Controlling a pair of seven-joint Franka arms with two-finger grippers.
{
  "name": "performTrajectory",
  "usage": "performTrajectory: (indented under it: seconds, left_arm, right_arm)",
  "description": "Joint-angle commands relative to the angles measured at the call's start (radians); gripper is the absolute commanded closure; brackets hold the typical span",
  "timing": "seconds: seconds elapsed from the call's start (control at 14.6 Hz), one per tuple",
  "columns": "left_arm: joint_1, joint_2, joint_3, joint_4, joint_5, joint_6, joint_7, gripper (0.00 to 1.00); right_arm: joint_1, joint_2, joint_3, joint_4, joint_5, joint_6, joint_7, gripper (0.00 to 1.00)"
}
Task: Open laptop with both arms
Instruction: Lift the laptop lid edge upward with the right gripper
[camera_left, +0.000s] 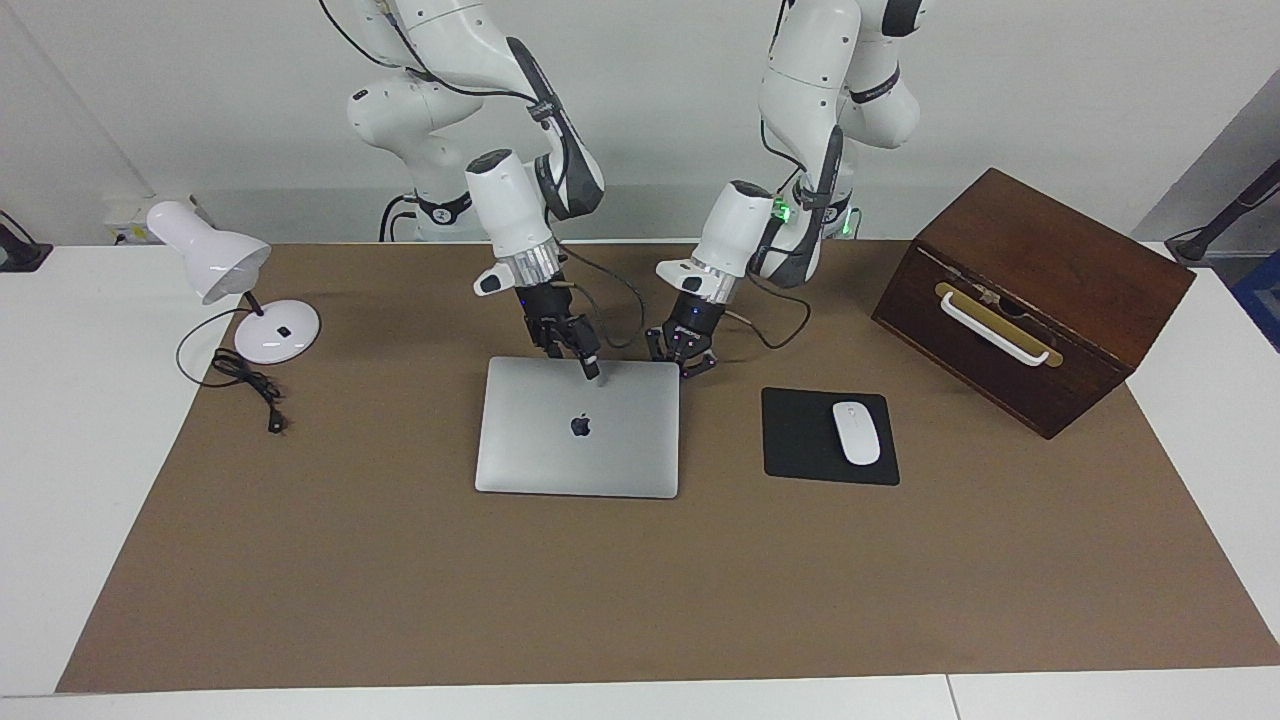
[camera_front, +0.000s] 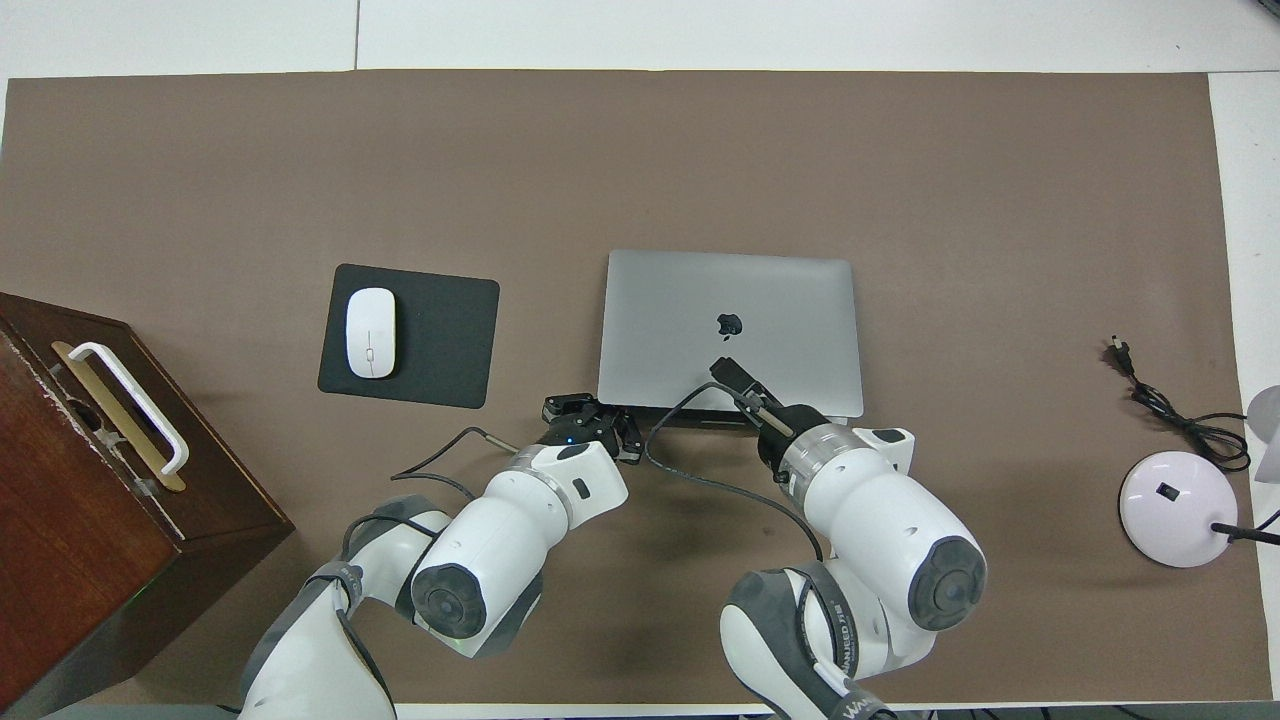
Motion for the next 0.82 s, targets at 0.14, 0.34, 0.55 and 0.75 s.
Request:
performTrajectory:
  seconds: [0.14, 0.34, 0.55, 0.75]
  left_arm:
    - [-0.009, 0.034, 0.013, 0.014, 0.006, 0.020, 0.025, 1.00]
    - [-0.008, 0.035, 0.013, 0.012, 0.006, 0.020, 0.036, 1.00]
    - [-0.008, 0.035, 0.013, 0.014, 0.006, 0.020, 0.036, 1.00]
    - [-0.009, 0.035, 0.013, 0.012, 0.006, 0.021, 0.036, 1.00]
  right_arm:
    - [-0.006, 0.020, 0.007, 0.025, 0.026, 0.022, -0.032, 0.01]
    - [-0.008, 0.032, 0.007, 0.052, 0.026, 0.017, -0.029, 0.01]
    - [-0.008, 0.038, 0.007, 0.065, 0.026, 0.014, -0.026, 0.01]
    - [-0.008, 0.037, 0.007, 0.066, 0.026, 0.013, -0.026, 0.01]
